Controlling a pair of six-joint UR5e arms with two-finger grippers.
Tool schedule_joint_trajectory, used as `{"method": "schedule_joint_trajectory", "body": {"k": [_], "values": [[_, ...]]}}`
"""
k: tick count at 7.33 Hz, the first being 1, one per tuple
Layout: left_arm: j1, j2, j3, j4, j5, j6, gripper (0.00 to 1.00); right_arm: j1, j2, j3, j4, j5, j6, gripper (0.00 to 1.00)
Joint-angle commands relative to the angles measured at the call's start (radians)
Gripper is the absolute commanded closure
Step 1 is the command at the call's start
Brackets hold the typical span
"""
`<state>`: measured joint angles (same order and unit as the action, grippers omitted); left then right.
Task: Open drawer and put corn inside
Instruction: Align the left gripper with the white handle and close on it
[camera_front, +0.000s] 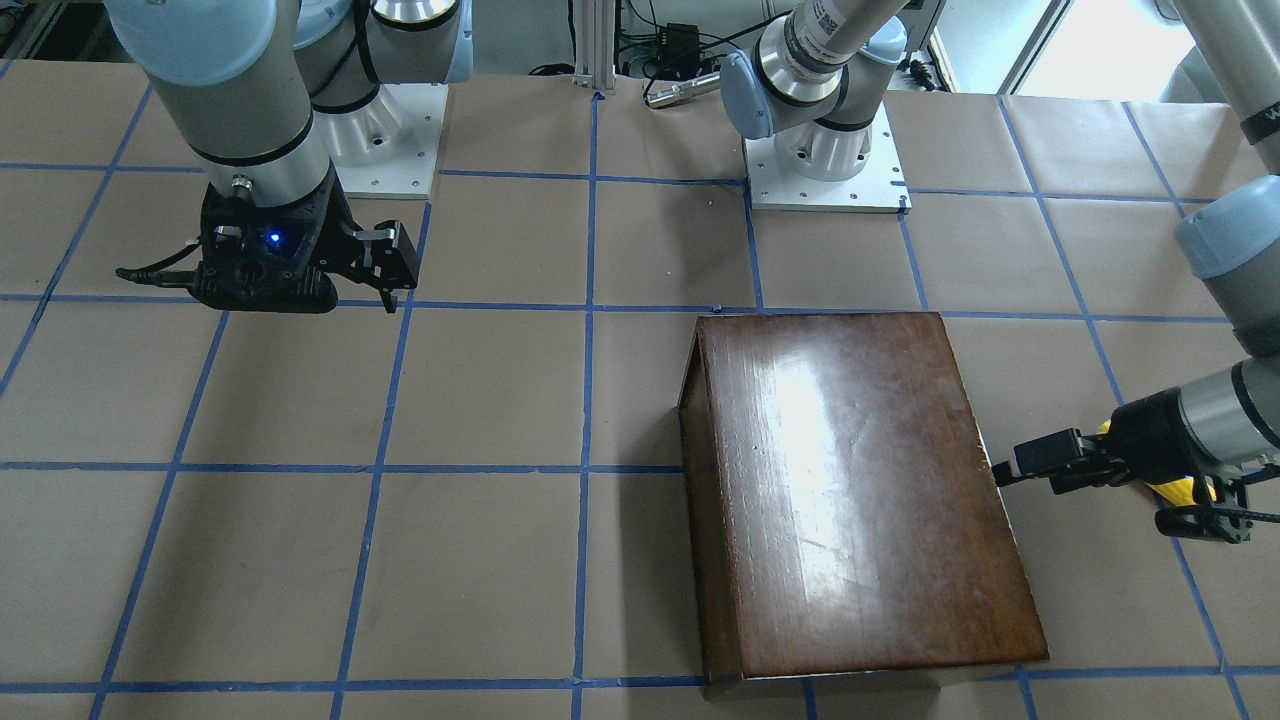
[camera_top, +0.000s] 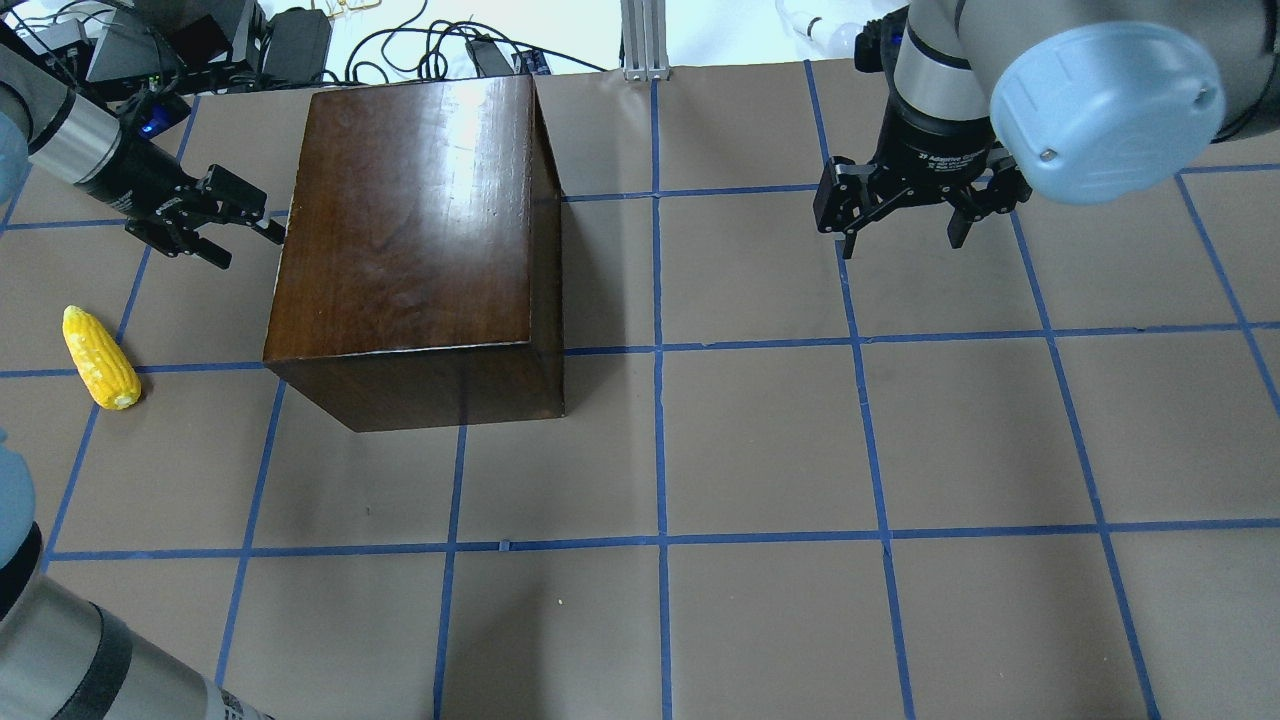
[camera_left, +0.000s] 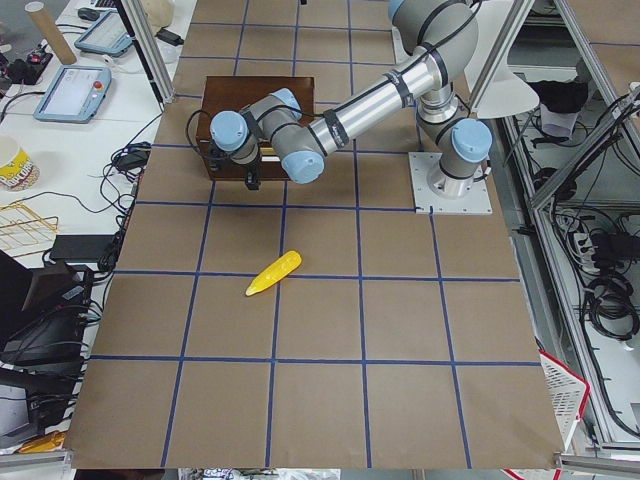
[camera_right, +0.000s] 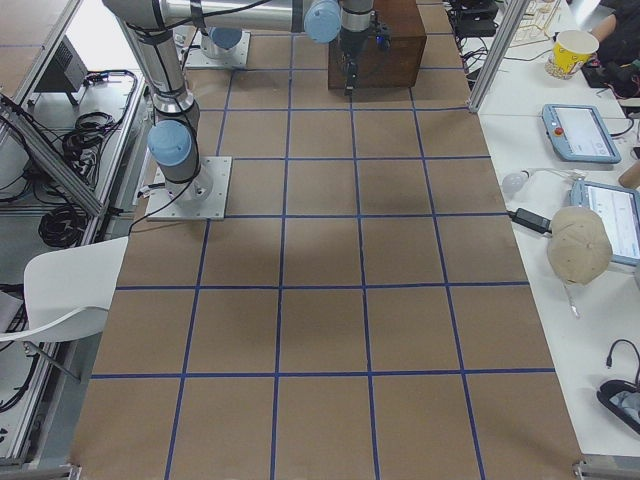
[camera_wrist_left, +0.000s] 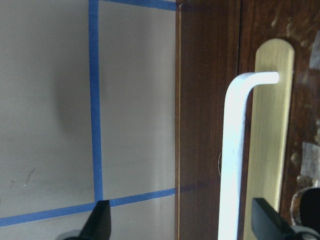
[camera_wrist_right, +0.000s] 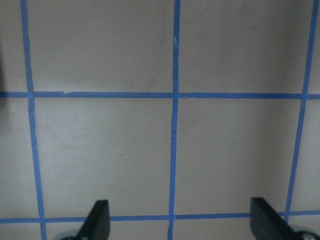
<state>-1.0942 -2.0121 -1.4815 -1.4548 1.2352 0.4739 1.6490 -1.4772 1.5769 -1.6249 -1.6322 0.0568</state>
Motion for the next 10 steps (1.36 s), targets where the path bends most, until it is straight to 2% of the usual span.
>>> {"method": "schedule_joint_trajectory", "body": {"k": [1, 10], "values": [[-0.001, 0.000, -0.002, 0.001, -0.002, -0.001, 0.00, 0.000, 0.000, 0.000, 0.000, 0.000, 0.000, 0.00], [-0.001, -0.025, -0.016, 0.002, -0.017, 0.017, 0.00, 0.000, 0.000, 0.000, 0.000, 0.000, 0.000, 0.00]]}}
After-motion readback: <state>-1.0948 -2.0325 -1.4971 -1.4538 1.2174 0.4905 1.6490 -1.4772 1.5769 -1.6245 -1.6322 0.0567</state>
